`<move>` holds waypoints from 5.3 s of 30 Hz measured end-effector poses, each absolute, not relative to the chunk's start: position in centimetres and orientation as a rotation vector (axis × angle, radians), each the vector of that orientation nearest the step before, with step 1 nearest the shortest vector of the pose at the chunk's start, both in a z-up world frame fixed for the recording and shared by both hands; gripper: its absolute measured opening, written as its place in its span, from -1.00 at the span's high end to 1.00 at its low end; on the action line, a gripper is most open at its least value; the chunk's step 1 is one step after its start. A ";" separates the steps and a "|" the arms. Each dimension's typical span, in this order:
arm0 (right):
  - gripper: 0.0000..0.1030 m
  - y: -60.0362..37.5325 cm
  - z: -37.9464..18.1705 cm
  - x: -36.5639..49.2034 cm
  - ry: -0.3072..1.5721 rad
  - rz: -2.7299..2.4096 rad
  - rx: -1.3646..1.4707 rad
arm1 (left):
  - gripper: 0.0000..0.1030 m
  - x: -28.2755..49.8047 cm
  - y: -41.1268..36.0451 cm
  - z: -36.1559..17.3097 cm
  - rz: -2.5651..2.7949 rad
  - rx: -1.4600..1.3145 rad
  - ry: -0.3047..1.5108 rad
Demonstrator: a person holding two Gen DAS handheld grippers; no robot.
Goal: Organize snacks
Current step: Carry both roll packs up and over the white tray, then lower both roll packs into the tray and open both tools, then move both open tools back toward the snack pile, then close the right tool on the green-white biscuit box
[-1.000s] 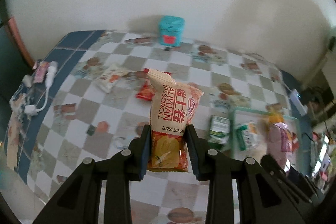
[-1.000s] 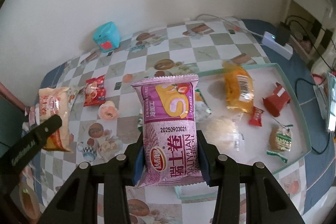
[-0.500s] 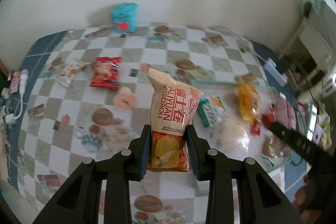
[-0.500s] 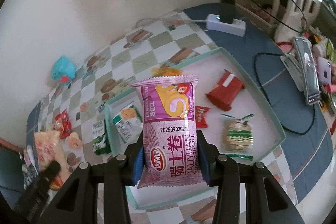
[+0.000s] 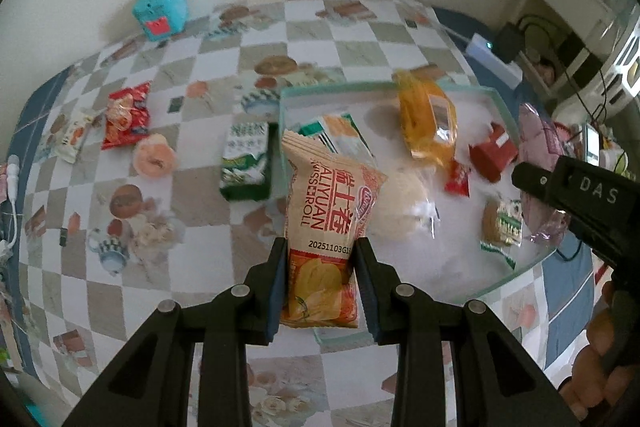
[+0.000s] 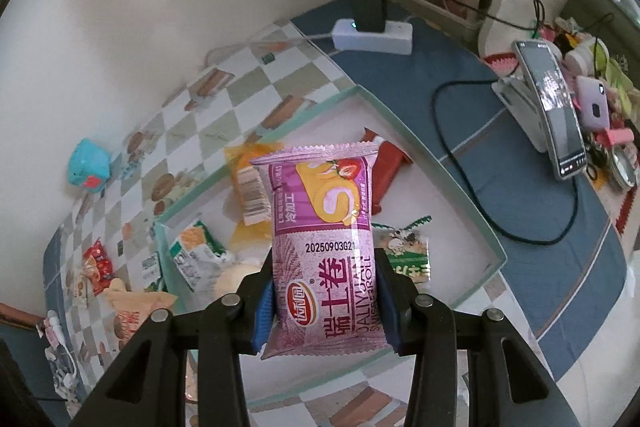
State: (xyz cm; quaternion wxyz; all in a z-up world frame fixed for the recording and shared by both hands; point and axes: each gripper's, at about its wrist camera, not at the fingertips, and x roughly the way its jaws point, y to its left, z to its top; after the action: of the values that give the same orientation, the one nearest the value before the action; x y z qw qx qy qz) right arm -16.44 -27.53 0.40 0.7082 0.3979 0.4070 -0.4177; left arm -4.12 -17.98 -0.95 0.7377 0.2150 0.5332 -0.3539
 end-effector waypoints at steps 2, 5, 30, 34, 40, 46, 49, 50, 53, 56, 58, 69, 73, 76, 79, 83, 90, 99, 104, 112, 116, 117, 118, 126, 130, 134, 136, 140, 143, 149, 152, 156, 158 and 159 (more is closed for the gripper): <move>0.10 -27.7 -0.3 -16.3 0.931 -0.927 0.887 | 0.32 -4.3 -18.3 -1.6 -0.771 0.484 1.185; 0.10 -27.8 -1.5 -15.9 0.975 -0.926 0.887 | 0.32 -4.5 -18.6 -2.6 -0.742 0.514 1.193; 0.10 -27.9 -4.5 -15.0 1.077 -0.895 0.913 | 0.32 -6.9 -21.0 -5.0 -0.816 0.571 1.228; 0.10 -28.0 -4.9 -14.7 1.088 -0.894 0.914 | 0.32 -7.2 -21.1 -5.2 -0.825 0.574 1.251; 0.10 -28.2 -6.0 -14.2 1.110 -0.888 0.921 | 0.32 -6.0 -20.2 -5.2 -0.757 0.534 1.283; 0.09 -28.2 -6.5 -13.7 1.123 -0.881 0.920 | 0.32 -5.0 -19.5 -5.3 -0.729 0.478 1.312; 0.09 -28.2 -6.9 -13.5 1.132 -0.875 0.925 | 0.32 -5.0 -19.6 -5.4 -0.730 0.482 1.310; 0.09 -28.2 -7.0 -13.4 1.135 -0.871 0.926 | 0.32 -5.1 -19.8 -5.4 -0.730 0.485 1.306; 0.09 -28.2 -7.2 -13.1 1.139 -0.866 0.925 | 0.32 -5.2 -20.0 -5.6 -0.736 0.491 1.300; 0.08 -28.3 -7.2 -13.0 1.136 -0.866 0.929 | 0.32 -5.0 -20.2 -5.8 -0.740 0.477 1.302; 0.08 -28.5 -7.2 -13.3 1.132 -0.870 0.935 | 0.32 -4.7 -20.3 -6.0 -0.742 0.467 1.304; -0.15 -28.8 -6.0 -14.6 1.102 -0.878 0.951 | 0.29 -3.9 -20.6 -6.4 -0.735 0.462 1.314; -0.16 -28.7 -5.4 -15.0 1.081 -0.883 0.947 | 0.08 -3.7 -20.3 -5.8 -0.736 0.457 1.309; -0.16 -28.8 -5.2 -15.1 1.075 -0.875 0.949 | 0.04 -3.8 -20.1 -5.0 -0.739 0.458 1.279; -0.16 -28.8 -5.0 -15.1 1.070 -0.876 0.945 | -0.10 -3.7 -19.8 -4.1 -0.744 0.445 1.260; -0.25 -28.7 -4.7 -14.8 1.065 -0.872 0.942 | -0.29 -3.0 -19.0 -2.8 -0.728 0.412 1.234; -0.59 -28.2 -4.8 -13.9 1.070 -0.846 0.922 | -0.58 -0.4 -16.5 -2.8 -0.566 0.359 1.231; -0.85 -26.3 -4.1 -12.2 1.069 -0.795 0.856 | -0.83 4.0 -12.0 -3.4 -0.374 0.217 1.266; -0.96 -24.7 -3.4 -10.8 1.066 -0.741 0.805 | -0.84 5.9 -9.9 -3.3 -0.334 0.172 1.267; -1.00 -21.7 -2.5 -8.0 1.059 -0.649 0.711 | -0.84 9.2 -5.5 -2.7 -0.203 0.108 1.231; -1.00 -20.2 -2.5 -6.8 1.062 -0.590 0.692 | -0.85 10.8 -2.9 -2.3 -0.131 0.077 1.208; -1.00 -19.9 -2.5 -6.5 1.063 -0.575 0.686 | -0.85 11.1 -2.3 -2.3 -0.117 0.070 1.205; -1.00 -19.7 -2.6 -6.3 1.063 -0.566 0.682 | -0.85 11.4 -1.6 -2.2 -0.099 0.057 1.200; -1.00 -17.9 -2.5 -4.6 1.022 -0.484 0.709 | -0.85 13.2 2.2 -2.0 -0.030 -0.029 1.204; -1.00 -17.1 -2.1 -3.3 0.987 -0.455 0.686 | -0.85 13.6 3.1 -2.0 -0.016 -0.050 1.208; -1.00 -17.0 -2.3 -2.3 0.963 -0.425 0.722 | -0.85 14.0 3.4 -2.1 -0.018 -0.053 1.207; -1.00 -17.1 -2.3 -1.9 0.950 -0.419 0.740 | -0.85 14.3 3.4 -2.2 -0.021 -0.051 1.208; -1.00 -17.1 -2.2 -1.2 0.935 -0.445 0.718 | -0.85 14.9 3.3 -2.5 -0.034 -0.063 1.219; -1.00 -17.1 -1.9 -0.5 0.935 -0.472 0.676 | -0.85 15.4 2.9 -2.5 -0.033 -0.051 1.214; -1.00 -17.6 -2.4 0.6 0.960 -0.495 0.651 | -0.85 16.2 1.6 -2.7 -0.061 -0.033 1.202; -1.00 -18.0 -2.9 1.1 0.987 -0.514 0.644 | -0.85 16.3 0.3 -3.0 -0.107 -0.020 1.206; -0.99 -18.3 -2.9 1.8 0.993 -0.512 0.642 | -0.85 16.3 -1.6 -3.4 -0.167 0.019 1.217; -0.98 -18.3 -2.7 2.3 0.988 -0.514 0.629 | -0.85 16.4 -2.4 -3.4 -0.192 0.034 1.219; -0.95 -18.3 -2.5 2.6 0.983 -0.509 0.625 | -0.85 16.5 -2.7 -3.5 -0.200 0.037 1.218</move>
State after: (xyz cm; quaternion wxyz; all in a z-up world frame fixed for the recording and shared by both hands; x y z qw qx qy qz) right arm 2.62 -18.27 -2.54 0.8046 0.2921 0.4590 -0.2377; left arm 16.46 -2.75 -3.45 0.8153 0.0175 0.5712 -0.0936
